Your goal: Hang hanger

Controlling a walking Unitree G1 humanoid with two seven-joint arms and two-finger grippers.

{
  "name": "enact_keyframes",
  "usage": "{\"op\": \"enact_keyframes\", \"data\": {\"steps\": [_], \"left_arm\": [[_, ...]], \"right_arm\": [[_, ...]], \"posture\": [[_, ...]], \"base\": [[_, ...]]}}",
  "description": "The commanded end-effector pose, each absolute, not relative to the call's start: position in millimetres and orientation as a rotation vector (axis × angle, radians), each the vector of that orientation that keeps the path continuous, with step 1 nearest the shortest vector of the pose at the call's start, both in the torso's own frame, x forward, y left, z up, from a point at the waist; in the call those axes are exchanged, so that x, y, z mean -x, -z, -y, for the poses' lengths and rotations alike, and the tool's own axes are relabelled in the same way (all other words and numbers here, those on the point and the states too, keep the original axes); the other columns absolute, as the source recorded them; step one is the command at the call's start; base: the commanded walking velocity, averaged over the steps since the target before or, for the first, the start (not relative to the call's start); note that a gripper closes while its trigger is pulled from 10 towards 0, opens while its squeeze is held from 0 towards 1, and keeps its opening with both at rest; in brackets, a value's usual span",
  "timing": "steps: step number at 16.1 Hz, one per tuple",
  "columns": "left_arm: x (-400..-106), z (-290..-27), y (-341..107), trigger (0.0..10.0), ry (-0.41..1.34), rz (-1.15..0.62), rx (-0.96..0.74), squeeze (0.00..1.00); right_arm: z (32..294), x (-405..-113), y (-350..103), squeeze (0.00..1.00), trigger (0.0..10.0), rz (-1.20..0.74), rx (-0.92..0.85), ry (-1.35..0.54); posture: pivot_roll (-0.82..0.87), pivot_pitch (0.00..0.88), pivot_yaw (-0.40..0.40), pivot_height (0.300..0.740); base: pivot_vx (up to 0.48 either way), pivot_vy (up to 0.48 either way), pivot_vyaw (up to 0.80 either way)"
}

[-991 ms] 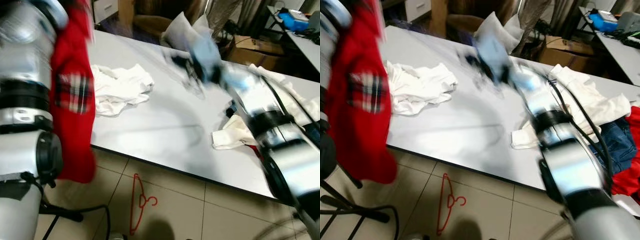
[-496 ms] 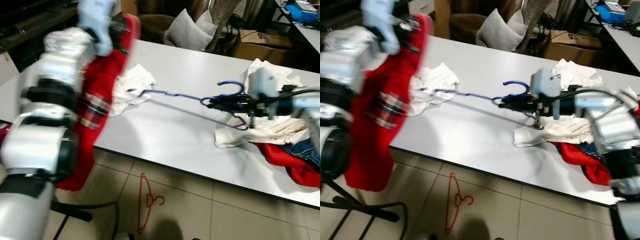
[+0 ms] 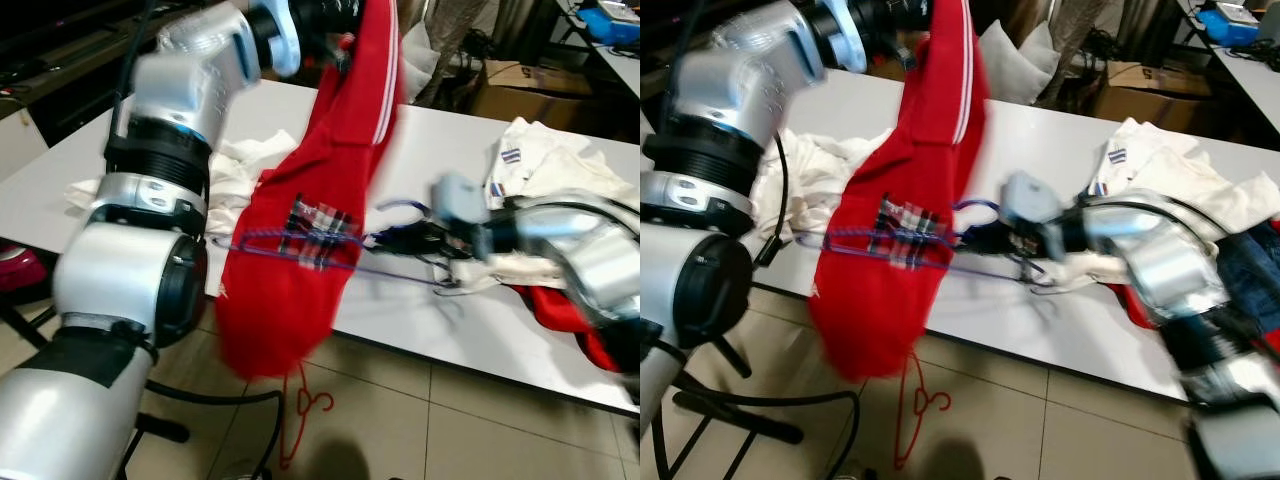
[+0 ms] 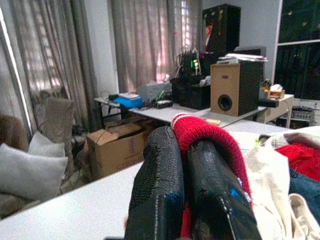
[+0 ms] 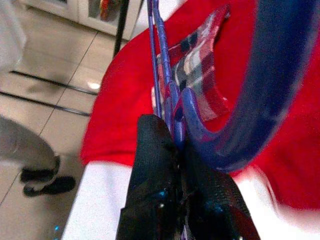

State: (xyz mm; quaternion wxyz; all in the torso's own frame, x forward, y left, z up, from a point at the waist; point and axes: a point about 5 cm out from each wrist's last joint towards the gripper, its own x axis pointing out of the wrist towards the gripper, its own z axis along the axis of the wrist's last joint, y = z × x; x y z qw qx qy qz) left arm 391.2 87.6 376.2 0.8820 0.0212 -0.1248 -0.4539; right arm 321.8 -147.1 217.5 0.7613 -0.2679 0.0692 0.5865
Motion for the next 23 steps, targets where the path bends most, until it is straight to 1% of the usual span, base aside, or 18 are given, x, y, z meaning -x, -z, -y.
{"op": "enact_keyframes", "data": {"steps": [1, 3, 4, 5, 6, 7, 9, 10, 11, 13, 14, 16, 17, 18, 19, 20, 21, 23], "left_arm": [[-384, -97, -400, 10.0, 0.928, 0.347, -0.079, 0.00], [-388, -131, -414, 10.0, 0.759, 0.415, -0.149, 0.00], [-386, -169, -436, 10.0, 0.540, 0.506, -0.177, 0.00], [-385, -176, -440, 10.0, 0.497, 0.524, -0.181, 0.00], [-377, -200, -461, 10.0, 0.351, 0.635, -0.108, 0.00], [-363, -222, -480, 10.0, 0.266, 0.735, -0.055, 0.00], [-353, -230, -490, 10.0, 0.264, 0.801, -0.058, 0.00], [-352, -231, -489, 10.0, 0.269, 0.811, -0.063, 0.00], [-357, -230, -480, 10.0, 0.286, 0.787, -0.064, 0.00], [-375, -222, -444, 10.0, 0.303, 0.678, -0.091, 0.00], [-387, -217, -415, 10.0, 0.311, 0.589, -0.110, 0.00], [-406, -208, -324, 10.0, 0.308, 0.337, -0.236, 0.00], [-409, -205, -271, 10.0, 0.315, 0.170, -0.308, 0.00], [-408, -204, -251, 10.0, 0.315, 0.104, -0.340, 0.00], [-406, -202, -221, 10.0, 0.308, 0.005, -0.420, 0.00], [-404, -202, -212, 10.0, 0.309, -0.027, -0.450, 0.00], [-402, -195, -195, 10.0, 0.356, -0.101, -0.451, 0.00], [-398, -184, -185, 10.0, 0.509, -0.168, -0.423, 0.00]], "right_arm": [[145, -332, -224, 0.00, 10.0, -0.142, 0.629, -1.240], [142, -362, -235, 0.00, 10.0, -0.116, 0.743, -1.132], [138, -389, -266, 0.00, 10.0, 0.010, 0.827, -0.924], [137, -393, -273, 0.00, 10.0, 0.040, 0.833, -0.881], [133, -405, -310, 0.00, 10.0, 0.187, 0.745, -0.696], [137, -411, -354, 0.00, 10.0, 0.358, 0.610, -0.472], [147, -409, -389, 0.00, 10.0, 0.497, 0.505, -0.295], [152, -408, -398, 0.00, 10.0, 0.545, 0.475, -0.229], [151, -410, -394, 0.00, 10.0, 0.540, 0.459, -0.225], [146, -416, -361, 0.00, 10.0, 0.466, 0.556, -0.239], [147, -418, -342, 0.00, 10.0, 0.423, 0.565, -0.261], [150, -418, -295, 0.00, 10.0, 0.340, 0.534, -0.338], [153, -414, -271, 0.00, 10.0, 0.306, 0.538, -0.392], [155, -412, -263, 0.00, 10.0, 0.295, 0.541, -0.407], [158, -407, -246, 0.00, 10.0, 0.276, 0.531, -0.446], [160, -405, -241, 0.00, 10.0, 0.270, 0.530, -0.457], [166, -392, -221, 0.00, 10.0, 0.255, 0.478, -0.509], [168, -381, -211, 0.00, 10.0, 0.247, 0.429, -0.526]], "posture": [[-0.06, 0.000, -0.018, 0.740], [-0.06, 0.000, -0.031, 0.740], [-0.06, 0.000, -0.046, 0.740], [-0.06, 0.000, -0.046, 0.740], [-0.04, 0.000, -0.067, 0.740], [-0.03, 0.000, -0.081, 0.740], [-0.02, 0.000, -0.099, 0.740], [-0.02, 0.000, -0.102, 0.740], [-0.02, 0.000, -0.103, 0.740], [-0.02, 0.000, -0.096, 0.740], [-0.02, 0.000, -0.089, 0.740], [-0.04, 0.000, -0.073, 0.740], [-0.04, 0.000, -0.060, 0.740], [-0.04, 0.000, -0.060, 0.740], [-0.05, 0.000, -0.041, 0.740], [-0.05, 0.000, -0.035, 0.740], [-0.06, 0.000, -0.020, 0.740], [-0.07, 0.000, -0.001, 0.740]], "base": [[0.000, 0.000, 0.00], [0.000, 0.000, 0.00], [0.000, 0.000, 0.00], [0.000, 0.000, 0.00], [0.000, 0.000, 0.00], [0.000, 0.000, 0.00], [0.000, 0.000, 0.00], [0.000, 0.000, 0.00], [0.000, 0.000, 0.00], [0.000, 0.000, 0.00], [0.000, 0.000, 0.00], [0.000, 0.000, 0.00], [0.000, 0.000, 0.00], [0.000, 0.000, 0.00], [0.000, 0.000, 0.00], [0.000, 0.000, 0.00], [0.000, 0.000, 0.00], [0.000, 0.000, 0.00]]}}
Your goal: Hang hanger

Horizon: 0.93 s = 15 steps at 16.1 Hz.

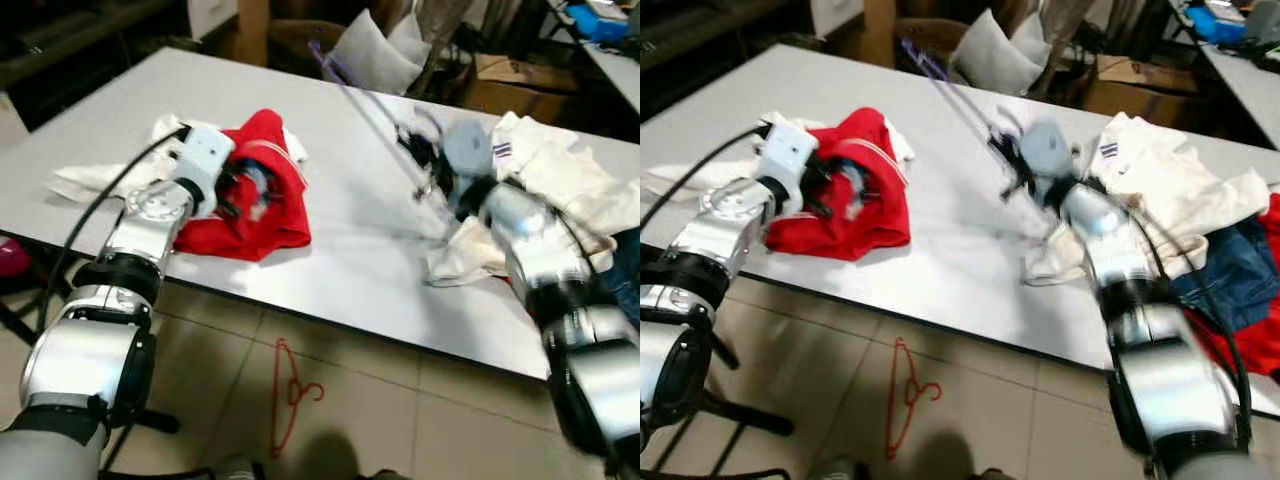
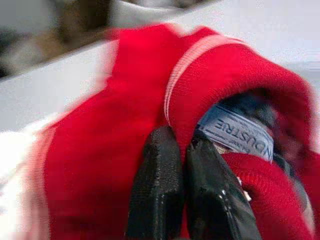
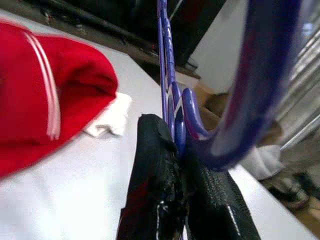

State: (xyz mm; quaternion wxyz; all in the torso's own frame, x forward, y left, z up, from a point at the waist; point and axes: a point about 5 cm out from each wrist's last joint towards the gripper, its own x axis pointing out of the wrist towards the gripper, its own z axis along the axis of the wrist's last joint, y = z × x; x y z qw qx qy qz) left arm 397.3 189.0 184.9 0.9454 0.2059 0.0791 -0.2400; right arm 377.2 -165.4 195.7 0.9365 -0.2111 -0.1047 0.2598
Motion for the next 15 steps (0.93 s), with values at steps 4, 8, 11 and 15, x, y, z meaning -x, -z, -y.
{"op": "enact_keyframes", "data": {"steps": [4, 8, 11, 15], "left_arm": [[-380, -189, -180, 10.0, 0.777, -0.314, -0.526, 1.00], [-338, -197, -231, 10.0, 1.038, -0.159, -0.278, 1.00], [-313, -198, -254, 10.0, 1.064, -0.024, -0.069, 1.00], [-299, -175, -237, 10.0, 0.772, 0.118, 0.115, 1.00]], "right_arm": [[167, -346, -198, 0.00, 10.0, 0.206, 0.288, -0.490], [169, -314, -197, 0.00, 10.0, 0.179, 0.140, -0.441], [169, -291, -191, 0.00, 10.0, 0.098, 0.001, -0.383], [164, -264, -183, 0.00, 10.0, 0.002, -0.122, -0.320]], "posture": [[-0.07, 0.000, 0.028, 0.740], [-0.08, 0.000, 0.027, 0.740], [-0.09, 0.000, 0.016, 0.740], [-0.09, 0.000, -0.016, 0.740]], "base": [[0.000, 0.000, 0.00], [0.000, 0.000, 0.00], [0.000, 0.000, 0.00], [0.000, 0.000, 0.00]]}}
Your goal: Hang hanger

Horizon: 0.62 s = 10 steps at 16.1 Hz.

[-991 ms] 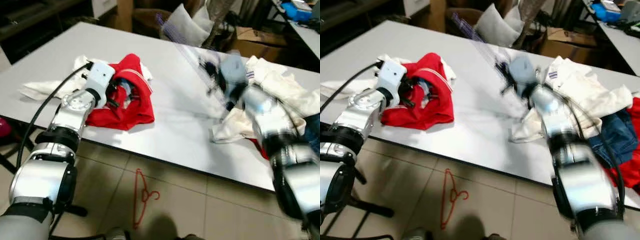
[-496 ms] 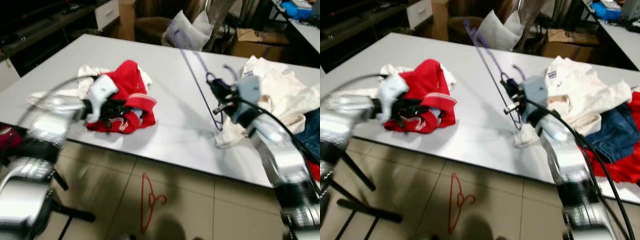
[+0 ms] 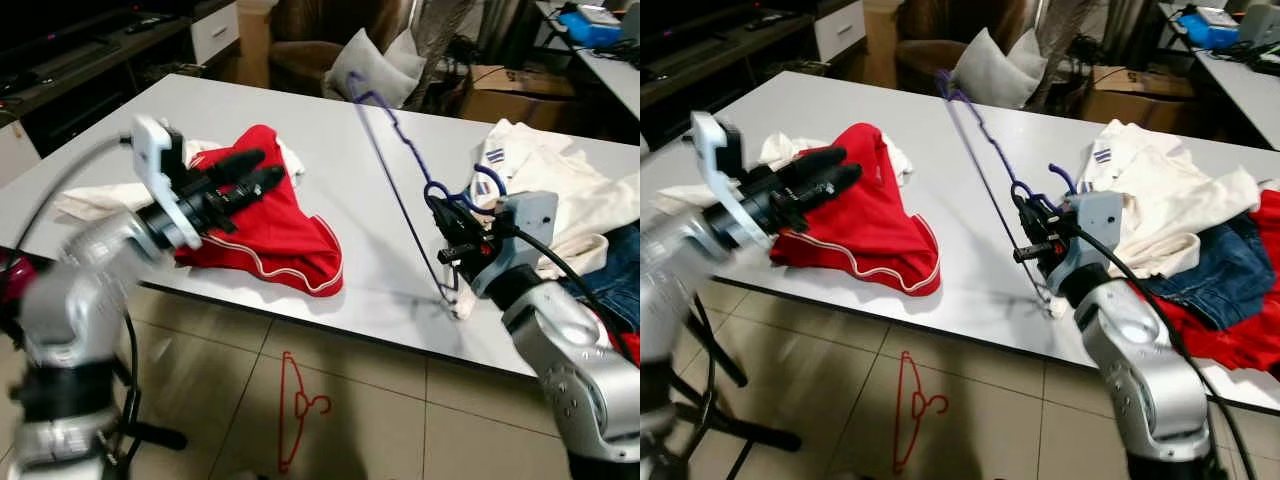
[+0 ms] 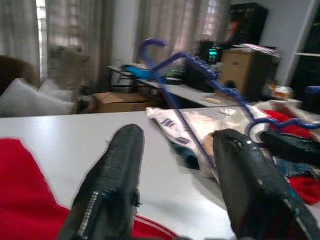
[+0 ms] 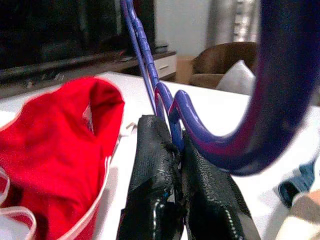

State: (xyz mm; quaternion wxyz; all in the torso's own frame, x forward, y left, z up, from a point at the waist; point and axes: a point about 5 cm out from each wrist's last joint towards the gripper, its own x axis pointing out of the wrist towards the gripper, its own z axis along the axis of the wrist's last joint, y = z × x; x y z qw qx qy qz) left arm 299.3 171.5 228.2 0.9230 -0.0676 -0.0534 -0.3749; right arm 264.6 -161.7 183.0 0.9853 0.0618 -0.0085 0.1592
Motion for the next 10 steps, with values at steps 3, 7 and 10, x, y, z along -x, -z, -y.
{"op": "enact_keyframes", "data": {"steps": [3, 7, 10], "left_arm": [[-297, -164, -220, 10.0, 0.539, 0.147, 0.114, 0.24], [-285, -158, -191, 10.0, 0.412, 0.050, -0.050, 0.00], [-279, -158, -182, 10.0, 0.378, 0.030, -0.032, 0.00]], "right_arm": [[162, -258, -182, 0.00, 10.0, -0.018, -0.205, -0.261], [165, -258, -171, 0.00, 10.0, -0.103, -0.169, -0.183], [161, -254, -176, 0.00, 10.0, -0.058, -0.203, -0.195]], "posture": [[-0.09, 0.000, -0.017, 0.740], [-0.09, 0.000, -0.019, 0.740], [-0.10, 0.000, -0.015, 0.740]], "base": [[0.000, 0.000, 0.00], [0.000, 0.000, 0.00], [0.000, 0.000, -0.53]]}}
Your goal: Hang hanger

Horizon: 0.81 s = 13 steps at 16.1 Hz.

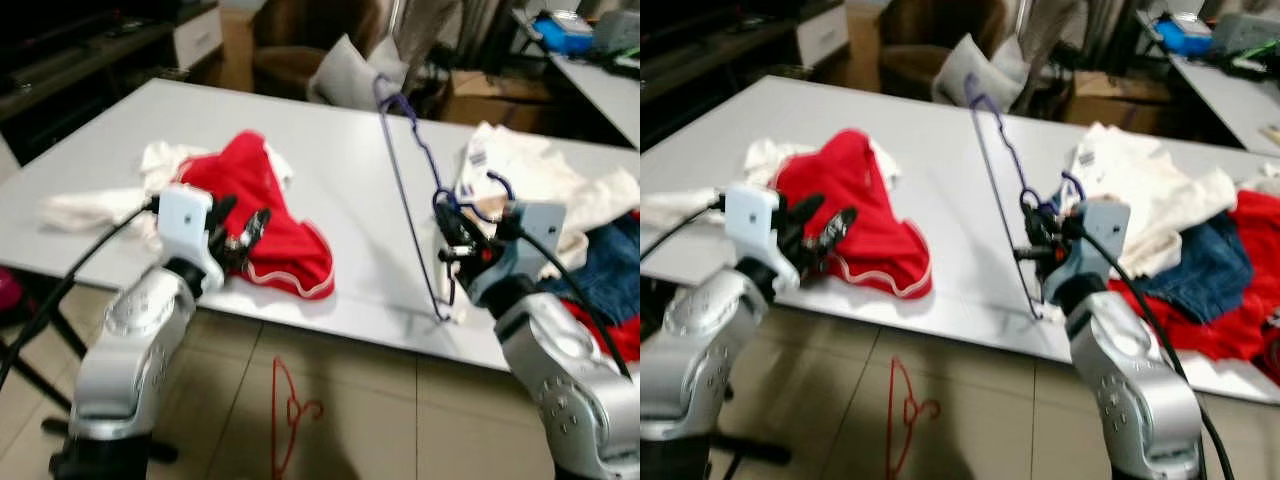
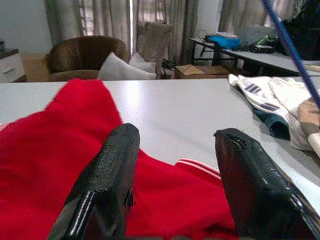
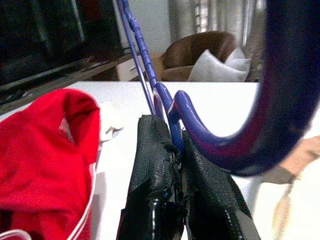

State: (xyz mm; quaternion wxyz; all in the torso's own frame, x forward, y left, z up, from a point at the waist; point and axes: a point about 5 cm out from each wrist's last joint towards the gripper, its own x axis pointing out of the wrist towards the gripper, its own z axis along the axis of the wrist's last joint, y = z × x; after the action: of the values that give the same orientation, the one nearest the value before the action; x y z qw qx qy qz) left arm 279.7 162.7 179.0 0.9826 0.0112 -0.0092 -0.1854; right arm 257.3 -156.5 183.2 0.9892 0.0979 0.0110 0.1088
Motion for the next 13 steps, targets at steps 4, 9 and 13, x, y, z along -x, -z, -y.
{"op": "enact_keyframes", "data": {"steps": [4, 9, 13], "left_arm": [[-277, -150, -176, 10.0, 0.352, 0.030, -0.031, 0.00], [-278, -158, -187, 10.0, 0.319, 0.082, -0.047, 0.00], [-279, -152, -185, 10.0, 0.322, 0.089, -0.050, 0.00]], "right_arm": [[161, -249, -183, 0.00, 10.0, -0.019, -0.191, -0.163], [146, -244, -242, 0.00, 10.0, 0.184, -0.268, -0.327], [167, -242, -210, 0.00, 10.0, 0.012, -0.159, -0.177]], "posture": [[-0.10, 0.000, -0.015, 0.740], [-0.12, 0.000, -0.011, 0.740], [-0.12, 0.000, -0.008, 0.740]], "base": [[0.000, 0.000, -0.80], [0.000, 0.000, -0.22], [0.000, -0.157, 0.00]]}}
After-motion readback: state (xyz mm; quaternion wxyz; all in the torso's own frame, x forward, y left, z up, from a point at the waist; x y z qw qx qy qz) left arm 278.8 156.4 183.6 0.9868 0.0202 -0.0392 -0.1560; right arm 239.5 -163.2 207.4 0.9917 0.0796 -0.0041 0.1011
